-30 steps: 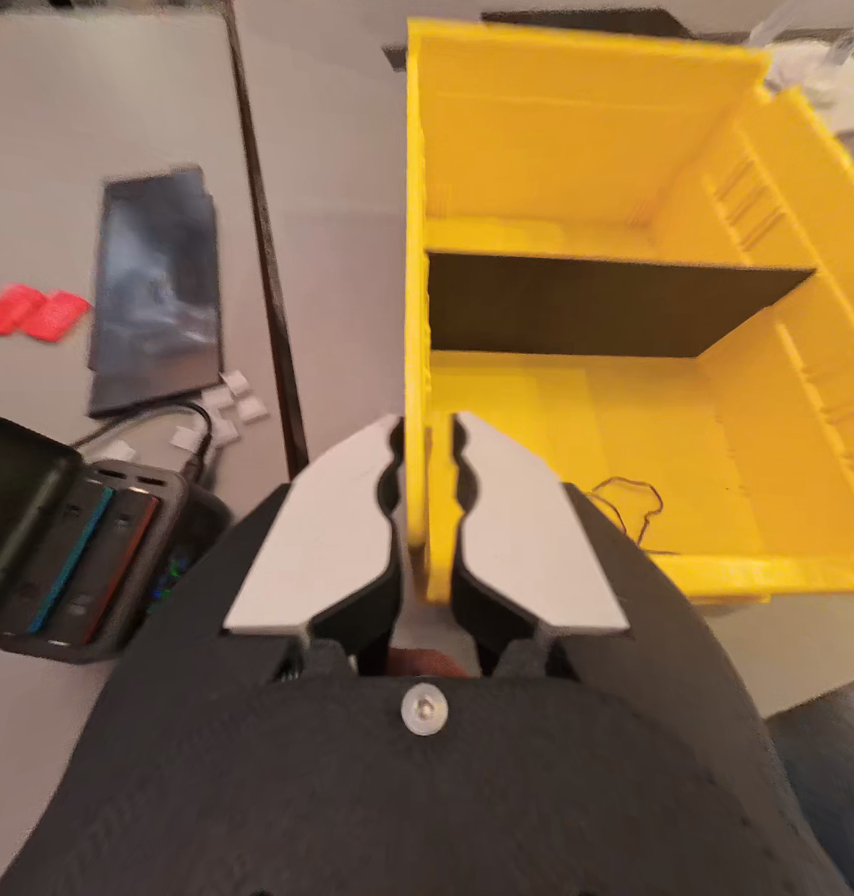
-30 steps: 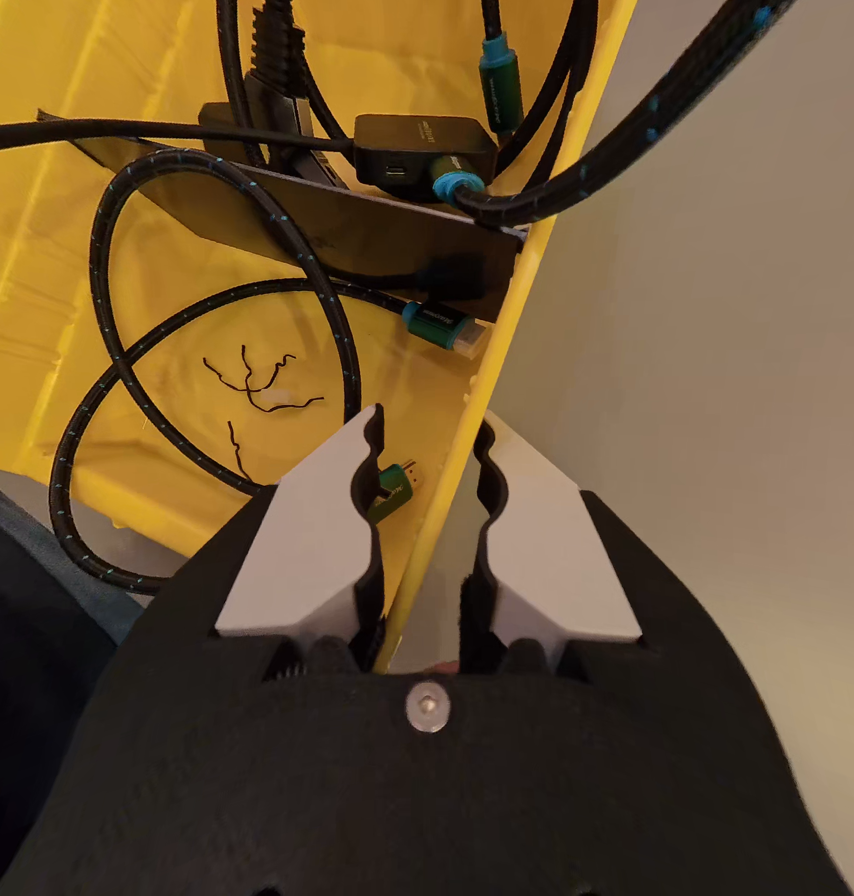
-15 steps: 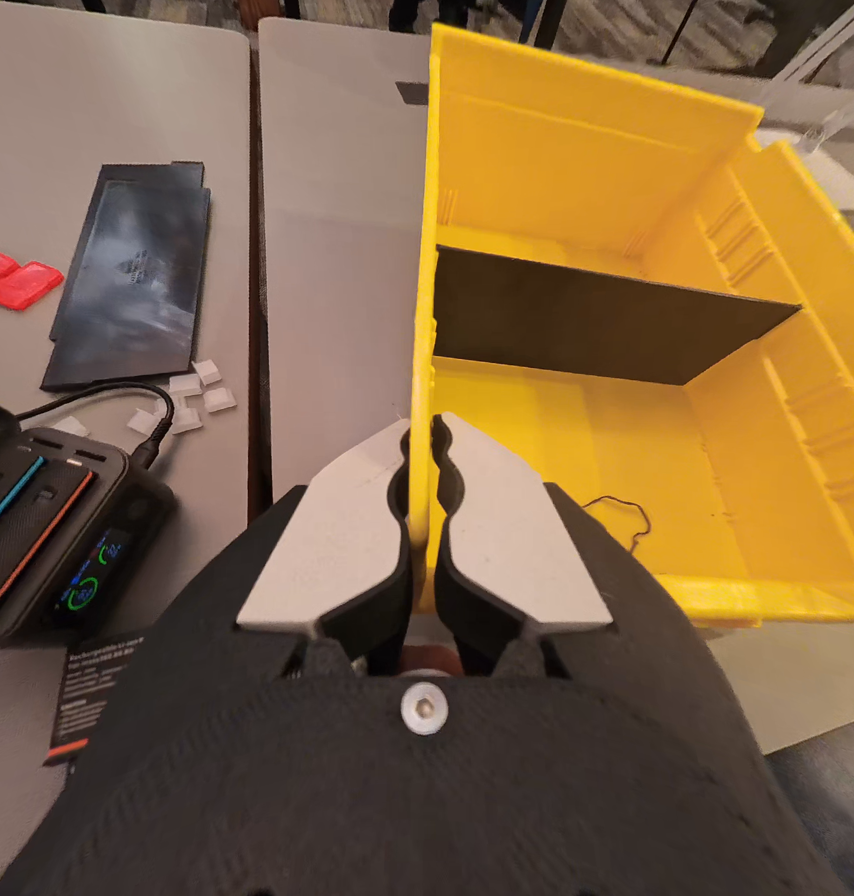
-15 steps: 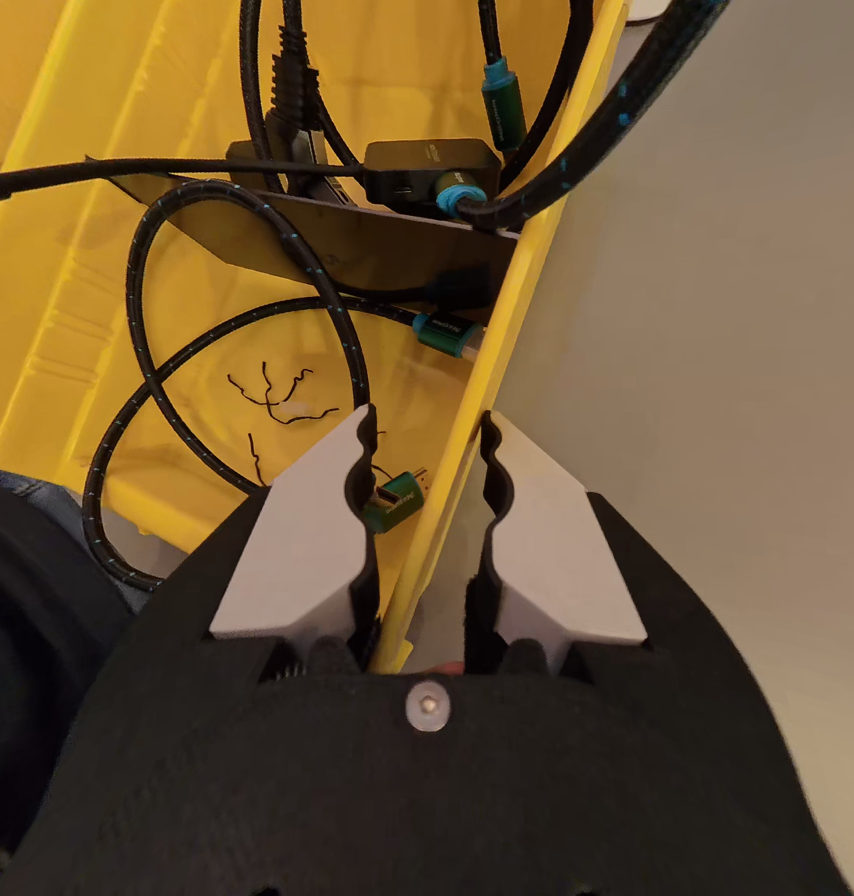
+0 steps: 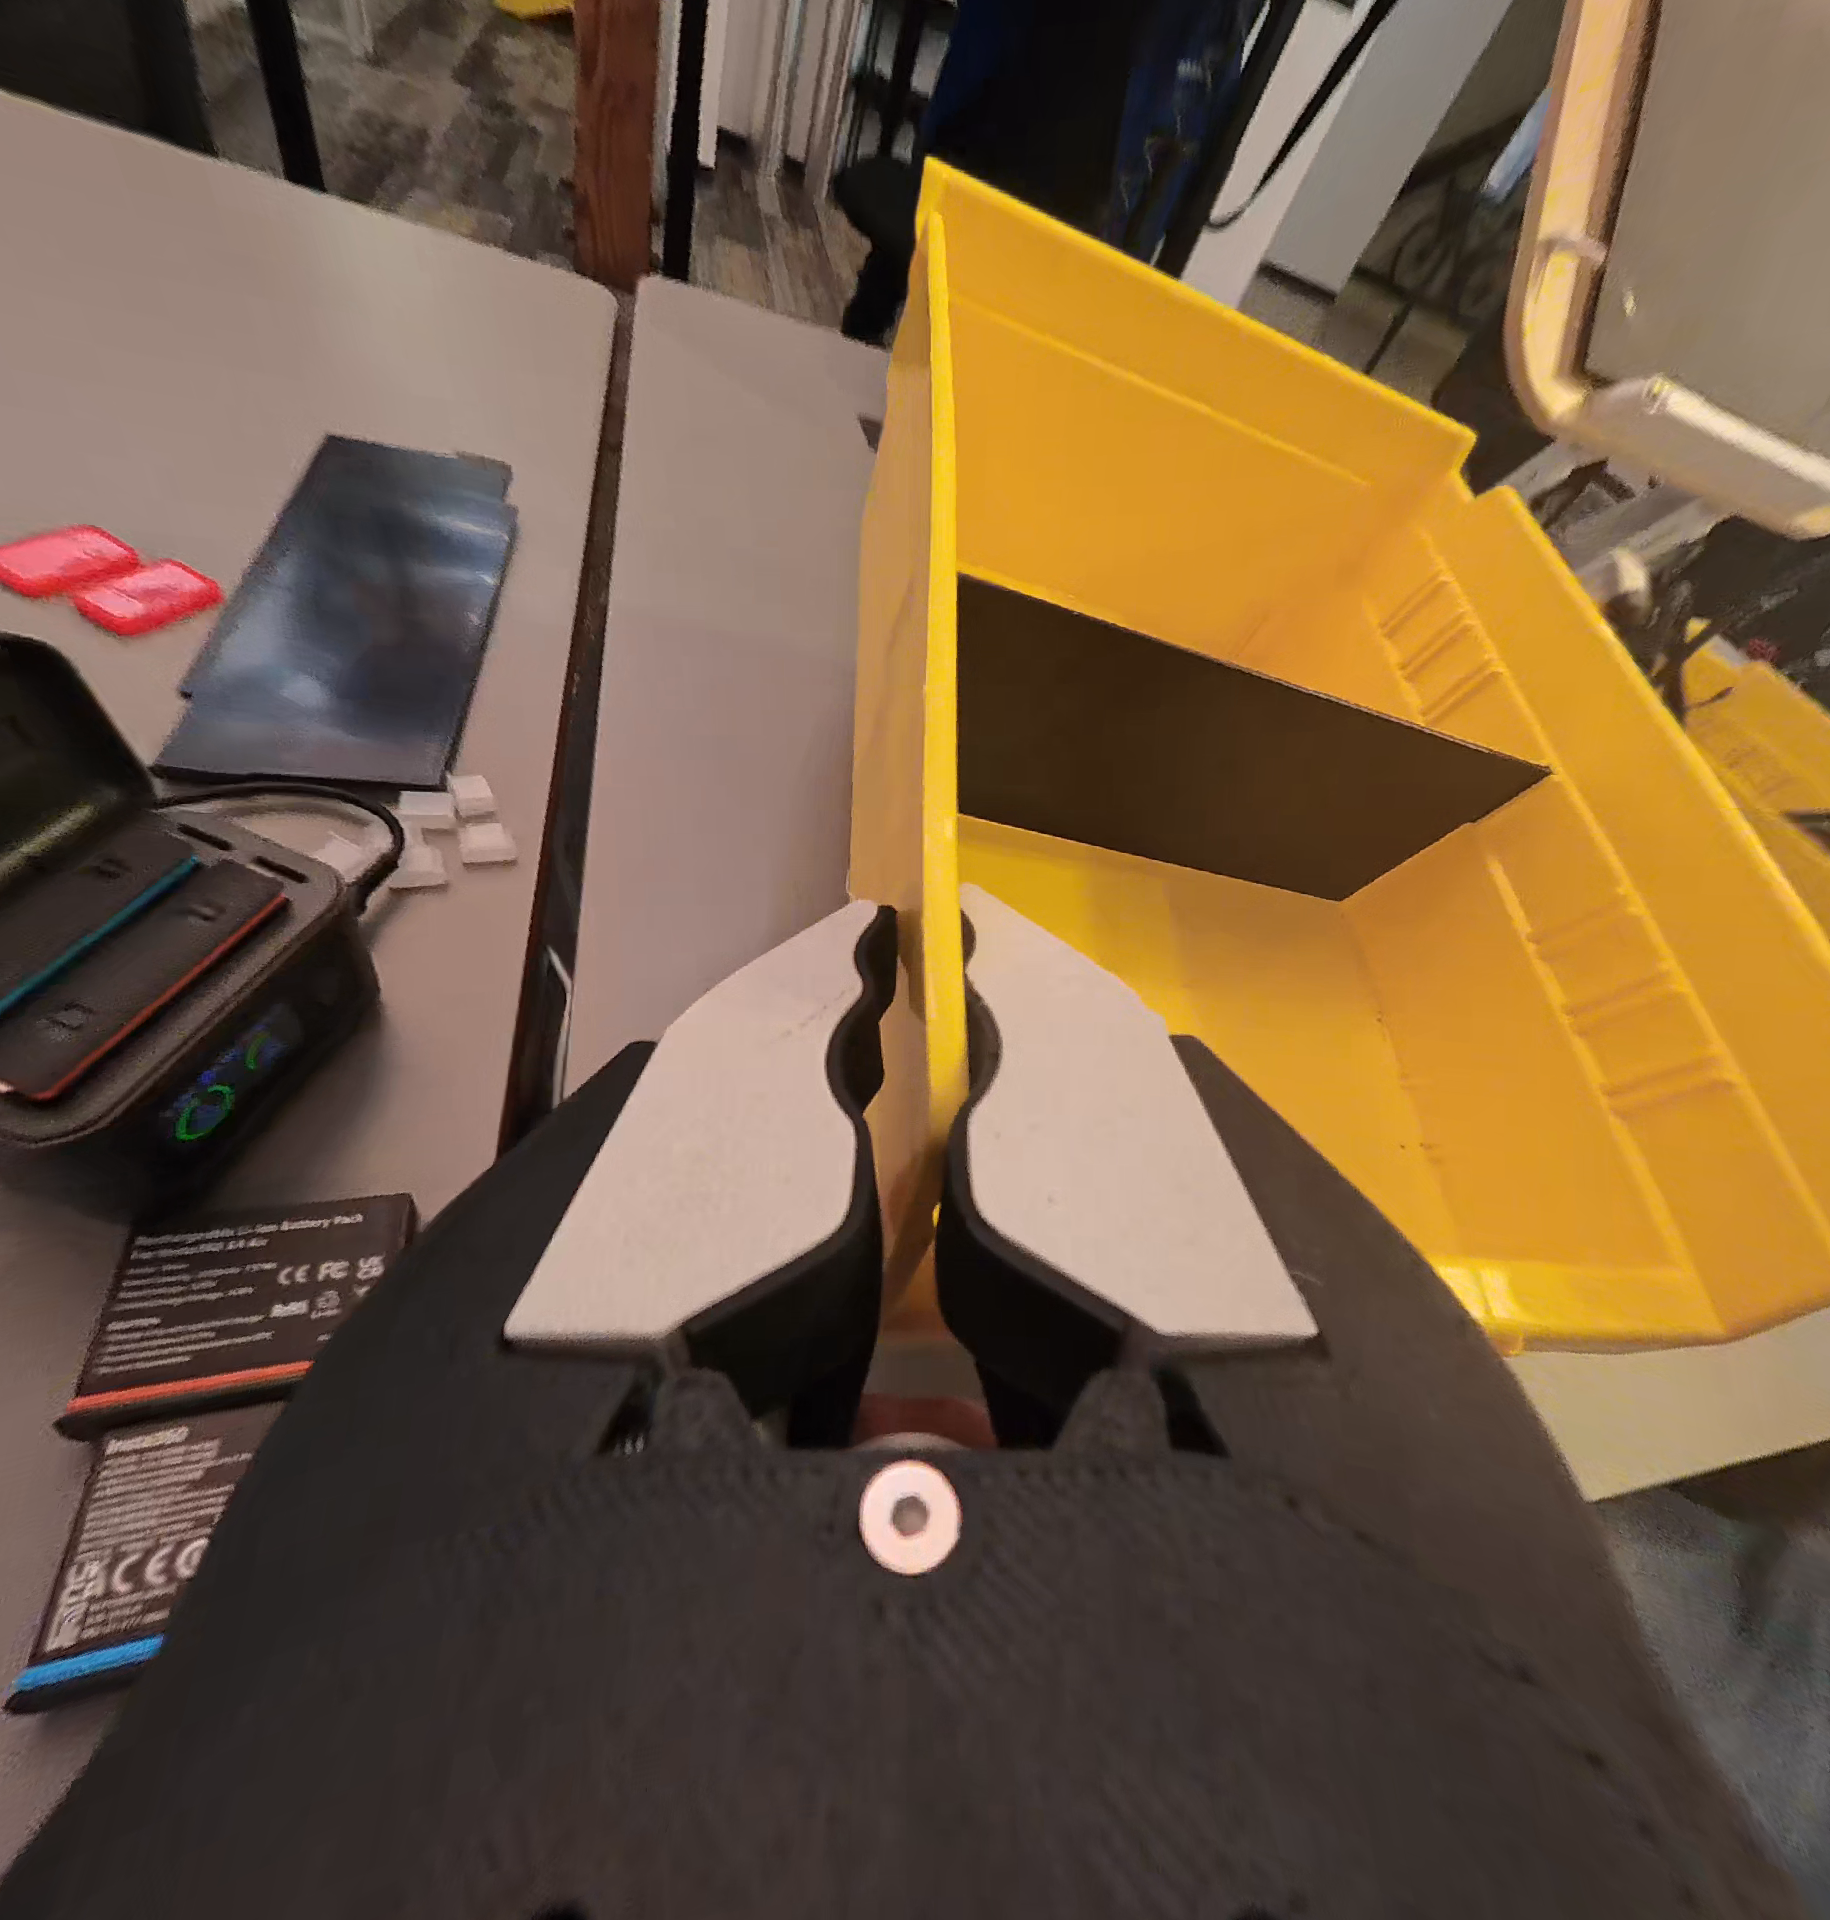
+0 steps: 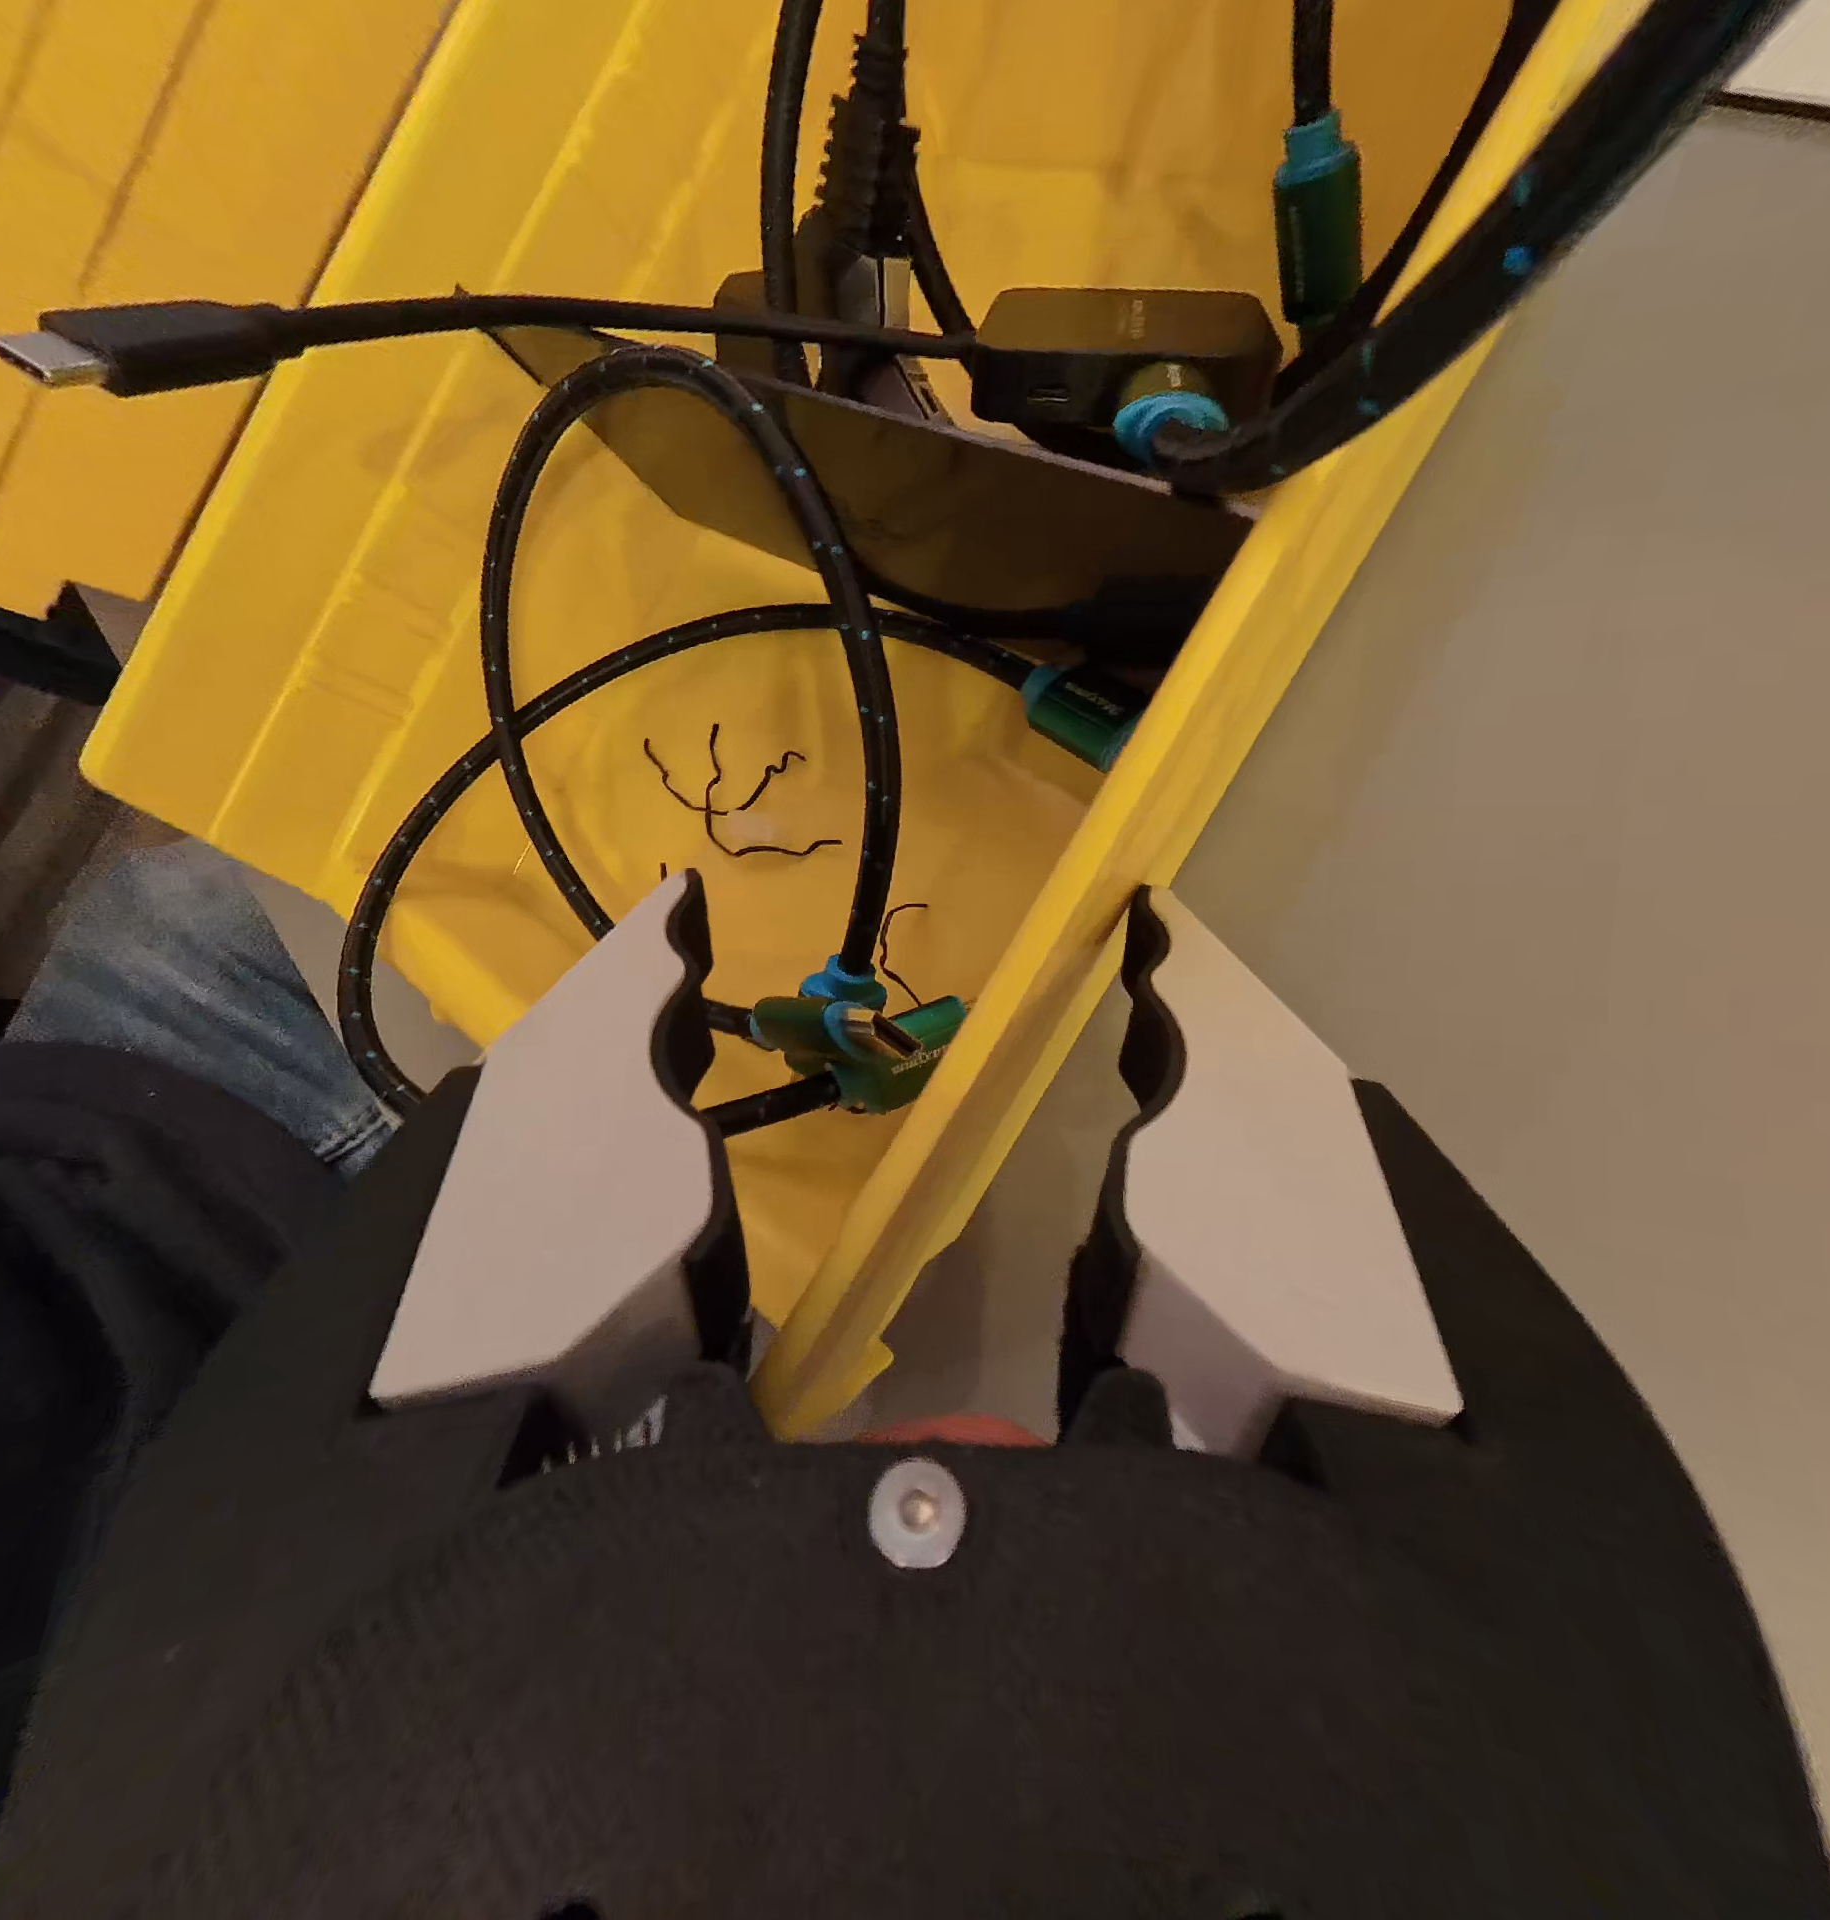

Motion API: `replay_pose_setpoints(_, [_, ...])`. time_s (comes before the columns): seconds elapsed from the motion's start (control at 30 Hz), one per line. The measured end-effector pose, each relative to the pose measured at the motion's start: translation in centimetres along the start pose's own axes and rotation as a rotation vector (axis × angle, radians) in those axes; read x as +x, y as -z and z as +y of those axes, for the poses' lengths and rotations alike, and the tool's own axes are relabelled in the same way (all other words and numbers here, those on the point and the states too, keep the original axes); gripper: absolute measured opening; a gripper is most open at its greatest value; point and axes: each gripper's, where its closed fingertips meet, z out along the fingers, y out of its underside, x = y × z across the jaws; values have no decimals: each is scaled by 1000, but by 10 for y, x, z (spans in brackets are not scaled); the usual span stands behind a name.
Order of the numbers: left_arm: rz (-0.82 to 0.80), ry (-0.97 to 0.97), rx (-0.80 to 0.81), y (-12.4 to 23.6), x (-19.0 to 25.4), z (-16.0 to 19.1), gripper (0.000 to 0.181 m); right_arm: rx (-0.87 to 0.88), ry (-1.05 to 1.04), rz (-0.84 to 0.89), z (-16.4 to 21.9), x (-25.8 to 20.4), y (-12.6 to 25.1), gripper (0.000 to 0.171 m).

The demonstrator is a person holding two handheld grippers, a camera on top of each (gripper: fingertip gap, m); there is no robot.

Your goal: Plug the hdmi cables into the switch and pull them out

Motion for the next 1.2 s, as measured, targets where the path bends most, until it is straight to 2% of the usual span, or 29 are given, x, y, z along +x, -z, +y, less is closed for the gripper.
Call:
replay_pose_setpoints(0.23, [-22, 21, 137, 32, 7, -36, 5, -13, 64, -37, -24, -47, -50, 88])
replay_pose_setpoints(0.57, [-22, 43, 275, 72, 24, -68, 5, -39, 160, -144, -50, -141, -135, 113])
replay_pose_setpoints(0.67, [-35, 41, 314, 83, 29, -80, 5, -69, 205, -215, -55, -174, -158, 116])
replay_pose_setpoints(0.77, [-31, 29, 355, 89, 38, -96, 5, -56, 162, -339, -63, -200, -165, 110])
replay_pose_setpoints(0.83, [-27, 21, 381, 90, 50, -105, 5, -33, 201, -323, -68, -199, -159, 118])
replay_pose_setpoints(0.93, [-6, -11, 383, 83, 77, -111, 5, 57, 262, -292, -80, -190, -121, 122])
replay_pose_setpoints(1.07, [7, -61, 369, 52, 125, -109, 5, 270, 265, -319, -96, -175, -34, 118])
replay_pose_setpoints(1.2, [44, -102, 333, 7, 188, -93, 5, 457, 307, -310, -85, -174, 55, 121])
